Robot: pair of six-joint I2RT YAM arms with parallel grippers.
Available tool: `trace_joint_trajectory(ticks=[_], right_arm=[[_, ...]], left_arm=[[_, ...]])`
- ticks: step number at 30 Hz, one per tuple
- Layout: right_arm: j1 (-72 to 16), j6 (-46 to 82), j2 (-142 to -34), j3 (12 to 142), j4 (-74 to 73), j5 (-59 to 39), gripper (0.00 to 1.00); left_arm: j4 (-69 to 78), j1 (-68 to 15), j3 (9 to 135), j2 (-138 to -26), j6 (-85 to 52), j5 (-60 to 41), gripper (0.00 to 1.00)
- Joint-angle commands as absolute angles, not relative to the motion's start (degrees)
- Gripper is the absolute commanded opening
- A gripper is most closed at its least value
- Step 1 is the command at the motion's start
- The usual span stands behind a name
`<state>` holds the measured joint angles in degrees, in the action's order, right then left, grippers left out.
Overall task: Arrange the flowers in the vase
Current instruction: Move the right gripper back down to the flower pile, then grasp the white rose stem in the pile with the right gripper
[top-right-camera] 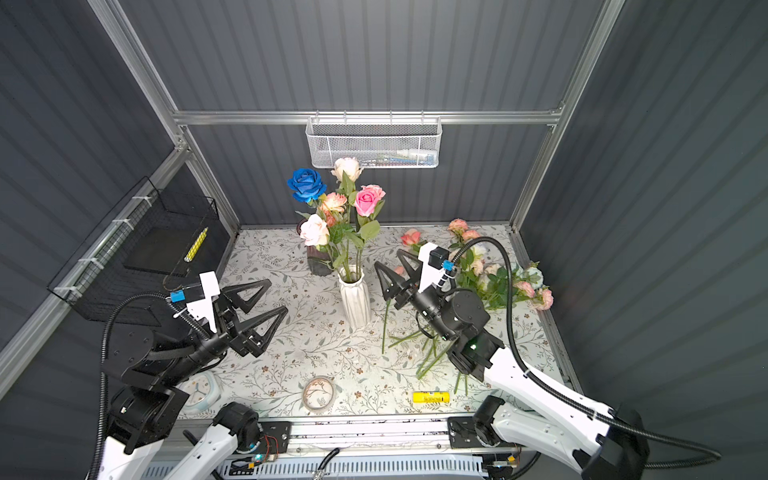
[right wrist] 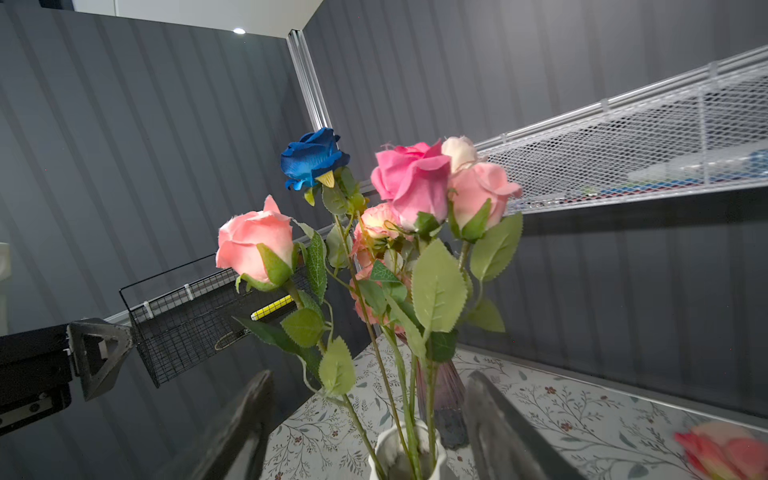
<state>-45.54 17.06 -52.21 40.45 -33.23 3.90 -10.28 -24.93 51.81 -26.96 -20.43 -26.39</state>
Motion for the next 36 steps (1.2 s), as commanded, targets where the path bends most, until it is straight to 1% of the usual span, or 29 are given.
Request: trace_joint_trajectory(ticks=[1,2,4,8,11,13,15,19,26,29,36], right_arm=[[-45.13,20.64,-49.38,38.29,-21.63,10.40,0.72],[-44.48,21.53,-49.21,38.29,-17.91,11.93,0.71],[-41.98,23.86,-49.39,38.17,-11.54,11.70,0.69],[-34.34,30.21,-51.73,37.65,-3.06,5.64,0.64],[-28.11,33.12,-56.41,39.65,4.13,2.31,0.53],[-24.82,32.70,-60.95,42.24,9.06,-0.07,0.49],[-22.39,32.04,-66.05,44.29,12.37,-0.44,0.47],[-18.57,31.95,-72.89,45.61,12.92,1.56,0.45],[-11.13,35.14,-80.68,45.99,11.43,5.31,0.33],[-9.12,35.35,-82.51,46.54,11.41,5.93,0.31],[-7.83,34.95,-87.65,49.54,13.09,6.58,0.30]], left_arm=[[-9.62,-24.99,51.19,-25.94,-20.48,-25.58,1.00],[-9.68,-25.05,50.99,-25.79,-20.48,-25.36,1.00],[-9.85,-25.05,50.63,-25.68,-20.33,-25.05,1.00],[-10.41,-25.01,50.14,-25.75,-20.13,-24.71,1.00],[-10.25,-25.00,49.58,-25.57,-20.22,-24.50,1.00],[-9.98,-24.99,49.23,-25.58,-20.44,-24.45,1.00],[-10.00,-25.04,49.21,-25.71,-20.48,-24.59,1.00],[-10.03,-25.05,48.87,-25.67,-20.48,-24.69,1.00],[-10.06,-25.04,48.45,-25.10,-20.48,-24.69,1.00],[-10.16,-25.05,48.25,-24.88,-20.42,-24.86,1.00],[-10.37,-24.92,48.15,-24.60,-19.93,-24.79,1.00]])
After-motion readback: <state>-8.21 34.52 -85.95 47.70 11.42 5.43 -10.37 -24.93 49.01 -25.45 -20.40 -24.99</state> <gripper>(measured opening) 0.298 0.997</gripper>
